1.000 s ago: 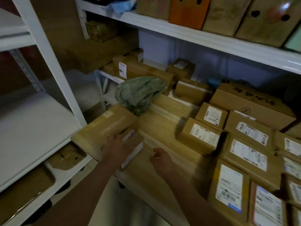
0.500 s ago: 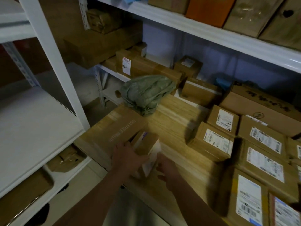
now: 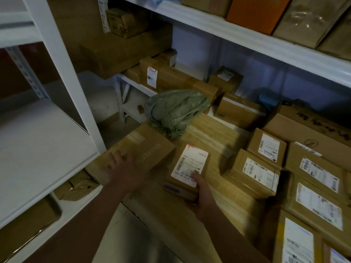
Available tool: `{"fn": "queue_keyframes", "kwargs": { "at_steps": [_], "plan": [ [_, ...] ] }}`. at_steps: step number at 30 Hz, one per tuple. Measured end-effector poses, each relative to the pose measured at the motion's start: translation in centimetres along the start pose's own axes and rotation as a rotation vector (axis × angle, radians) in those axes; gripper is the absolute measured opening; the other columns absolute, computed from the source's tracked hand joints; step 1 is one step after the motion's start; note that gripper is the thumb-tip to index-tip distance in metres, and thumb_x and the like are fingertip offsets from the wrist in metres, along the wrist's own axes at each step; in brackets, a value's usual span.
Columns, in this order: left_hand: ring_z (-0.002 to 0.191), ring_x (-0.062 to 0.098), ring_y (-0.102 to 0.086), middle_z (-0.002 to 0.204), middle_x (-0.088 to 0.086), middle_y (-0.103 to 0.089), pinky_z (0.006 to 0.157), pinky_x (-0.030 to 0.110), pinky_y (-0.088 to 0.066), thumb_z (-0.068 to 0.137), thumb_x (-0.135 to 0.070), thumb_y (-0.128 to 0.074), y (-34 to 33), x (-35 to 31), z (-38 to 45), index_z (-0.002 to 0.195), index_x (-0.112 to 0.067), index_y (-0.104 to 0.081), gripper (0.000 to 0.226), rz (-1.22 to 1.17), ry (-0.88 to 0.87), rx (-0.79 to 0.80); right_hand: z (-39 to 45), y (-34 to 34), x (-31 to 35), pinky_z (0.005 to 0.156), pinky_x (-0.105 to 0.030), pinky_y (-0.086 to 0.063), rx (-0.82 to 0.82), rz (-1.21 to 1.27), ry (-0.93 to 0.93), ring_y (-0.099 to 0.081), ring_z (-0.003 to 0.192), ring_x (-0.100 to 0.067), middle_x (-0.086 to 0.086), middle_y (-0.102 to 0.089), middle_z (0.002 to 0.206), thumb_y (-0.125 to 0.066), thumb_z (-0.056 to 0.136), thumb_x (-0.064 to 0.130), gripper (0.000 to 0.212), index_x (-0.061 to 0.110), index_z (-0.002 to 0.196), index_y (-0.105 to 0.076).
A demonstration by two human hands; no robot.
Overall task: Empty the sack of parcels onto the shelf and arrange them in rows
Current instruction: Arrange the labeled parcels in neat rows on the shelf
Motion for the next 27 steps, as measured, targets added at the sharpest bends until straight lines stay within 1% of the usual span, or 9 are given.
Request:
{"fn": "queue_keyframes", "kwargs": {
  "at_steps": [2, 5, 10, 13, 16, 18, 21, 23, 27],
  "plan": [
    [0.142, 0.039, -0.003, 0.154, 0.013, 0.003, 0.106, 0.065, -0.023, 0.067, -0.052, -0.074, -1.2, 1.1, -0.5, 0.146, -0.033, -0.008, 0.104, 0.105, 0.020, 0.082, 0.2, 0.2, -0.4, 0.071, -0.035, -0.048, -0.012, -0.017, -0.020, -0.060, 0.096, -0.025, -0.007, -0.065, 0.105, -0.062, 0.085, 0.037, 0.025, 0.021, 0.104, -0.059],
    [0.133, 0.040, -0.020, 0.146, 0.015, -0.013, 0.103, 0.052, -0.037, 0.065, -0.050, -0.076, -1.7, 0.9, -0.5, 0.146, -0.032, -0.013, 0.105, -0.008, -0.066, 0.027, 0.4, 0.1, -0.8, 0.066, -0.033, -0.046, -0.014, -0.008, -0.020, -0.060, 0.094, -0.023, -0.007, -0.065, 0.105, -0.063, 0.085, 0.036, 0.030, 0.020, 0.109, -0.058],
    [0.122, 0.035, -0.045, 0.142, 0.013, -0.038, 0.097, 0.047, -0.045, 0.076, -0.042, -0.070, -3.3, -0.1, -1.1, 0.140, -0.026, -0.038, 0.073, -0.972, 0.147, 0.239, 0.8, 1.5, 0.8, 0.083, -0.040, -0.049, -0.099, 0.063, 0.078, -0.060, 0.103, -0.026, -0.006, -0.066, 0.113, -0.062, 0.085, 0.038, 0.027, 0.024, 0.108, -0.060],
    [0.114, 0.037, -0.051, 0.133, 0.012, -0.045, 0.087, 0.053, -0.051, 0.078, -0.039, -0.067, -6.1, 0.5, -2.7, 0.134, -0.018, -0.039, 0.066, -1.362, 0.445, 0.423, 0.7, 3.4, 1.6, 0.066, -0.033, -0.049, -0.146, 0.017, 0.107, -0.063, 0.096, -0.024, -0.008, -0.067, 0.111, -0.066, 0.082, 0.037, 0.041, 0.017, 0.117, -0.059],
    [0.117, 0.042, -0.048, 0.138, 0.015, -0.042, 0.086, 0.058, -0.049, 0.081, -0.046, -0.062, -8.2, -0.2, -4.3, 0.140, -0.022, -0.032, 0.071, -1.506, 0.507, 0.617, 0.8, 4.8, 1.3, 0.059, -0.029, -0.046, -0.172, -0.042, 0.094, -0.062, 0.089, -0.019, -0.009, -0.066, 0.112, -0.067, 0.082, 0.035, 0.056, 0.011, 0.129, -0.052],
    [0.119, 0.039, -0.048, 0.141, 0.014, -0.042, 0.095, 0.055, -0.044, 0.088, -0.042, -0.057, -8.3, -0.2, -4.5, 0.142, -0.016, -0.033, 0.065, -1.380, 0.455, 0.592, 0.7, 5.2, 1.1, 0.057, -0.028, -0.043, -0.181, -0.050, 0.085, -0.059, 0.083, -0.016, -0.006, -0.064, 0.104, -0.067, 0.083, 0.033, 0.055, 0.008, 0.129, -0.048],
    [0.128, 0.033, -0.042, 0.149, 0.013, -0.035, 0.099, 0.040, -0.039, 0.095, -0.029, -0.051, -5.6, -0.4, -2.8, 0.144, -0.017, -0.034, 0.053, -1.022, 0.233, 0.306, 0.7, 5.1, 0.7, 0.057, -0.027, -0.042, -0.167, -0.074, 0.076, -0.058, 0.080, -0.015, -0.002, -0.062, 0.094, -0.065, 0.085, 0.030, 0.050, 0.008, 0.127, -0.048],
    [0.132, 0.032, -0.038, 0.151, 0.013, -0.031, 0.103, 0.039, -0.035, 0.092, -0.039, -0.052, -3.3, -2.0, -2.1, 0.143, -0.022, -0.036, 0.056, -0.765, 0.057, 0.141, 1.1, 5.0, 0.0, 0.059, -0.028, -0.044, -0.152, -0.091, 0.044, -0.060, 0.085, -0.018, -0.005, -0.065, 0.101, -0.066, 0.083, 0.034, 0.052, 0.010, 0.127, -0.052],
    [0.144, 0.033, -0.010, 0.157, 0.008, -0.003, 0.111, 0.055, -0.019, 0.066, -0.071, -0.062, -3.9, -6.6, -3.5, 0.150, -0.022, -0.013, 0.109, -0.293, -0.059, 0.221, 1.5, 4.6, -1.5, 0.071, -0.035, -0.050, -0.135, -0.115, -0.024, -0.060, 0.101, -0.025, -0.008, -0.064, 0.115, -0.068, 0.079, 0.044, 0.058, 0.016, 0.127, -0.053]
  ]
}}
Point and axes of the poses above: each hand's wrist, its own z-axis towards the middle knuckle, its own y-axis out of the back of the hand, x = y × z, the point moved 10 cm from there along z, towards the middle knuckle
